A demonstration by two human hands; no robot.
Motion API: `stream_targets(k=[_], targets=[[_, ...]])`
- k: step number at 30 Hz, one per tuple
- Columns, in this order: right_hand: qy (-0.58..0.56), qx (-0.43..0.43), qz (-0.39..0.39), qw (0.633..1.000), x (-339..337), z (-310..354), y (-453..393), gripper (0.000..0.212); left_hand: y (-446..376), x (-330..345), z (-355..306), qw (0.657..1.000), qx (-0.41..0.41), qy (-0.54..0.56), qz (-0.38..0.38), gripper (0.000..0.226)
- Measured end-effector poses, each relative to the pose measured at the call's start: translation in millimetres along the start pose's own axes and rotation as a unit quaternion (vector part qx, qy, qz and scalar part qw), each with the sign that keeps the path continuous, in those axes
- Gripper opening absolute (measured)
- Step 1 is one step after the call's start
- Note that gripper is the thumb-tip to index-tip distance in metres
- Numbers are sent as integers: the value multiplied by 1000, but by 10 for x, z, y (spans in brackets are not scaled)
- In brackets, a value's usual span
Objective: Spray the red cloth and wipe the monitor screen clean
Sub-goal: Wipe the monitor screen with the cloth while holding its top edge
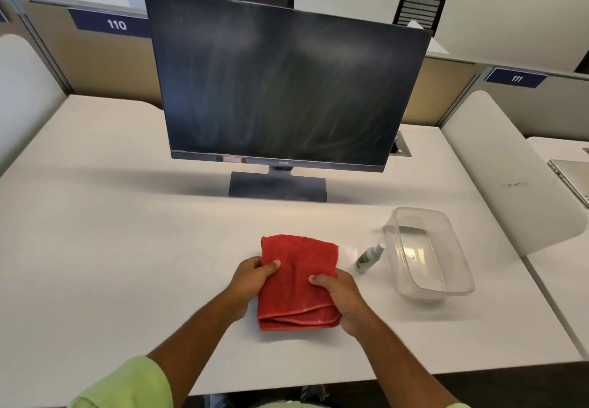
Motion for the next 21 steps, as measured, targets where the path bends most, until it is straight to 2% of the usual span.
stream_targets(k=[3,9,12,14,18,21], targets=[[-86,9,74,993,47,138,160,38,98,-66,-173,996,20,79,19,30],[-195,-46,170,965,228,465,546,51,293,-191,-770,985,106,127,41,36],[-259,-58,217,940,331,536,689,59,391,-201,-1108,973,132,164,95,40],[-271,-45,241,931,417,543,743,58,443,-193,-1319,967,152,155,134,41],[-284,-62,272,917,554,642,786,91,497,-114,-1697,957,184,93,202,42],[-312,-65,304,898,638,757,809,99,473,-34,-1874,957,180,45,222,51]])
Point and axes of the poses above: each hand's wrist, its own y-axis away from the middle knuckle, its own x-axis out of the palm, z = x × y, the point moved 6 cm from there along -y, towards the middle knuckle, and after that the axes turned 9 degrees about x, right-handed, at the moved point
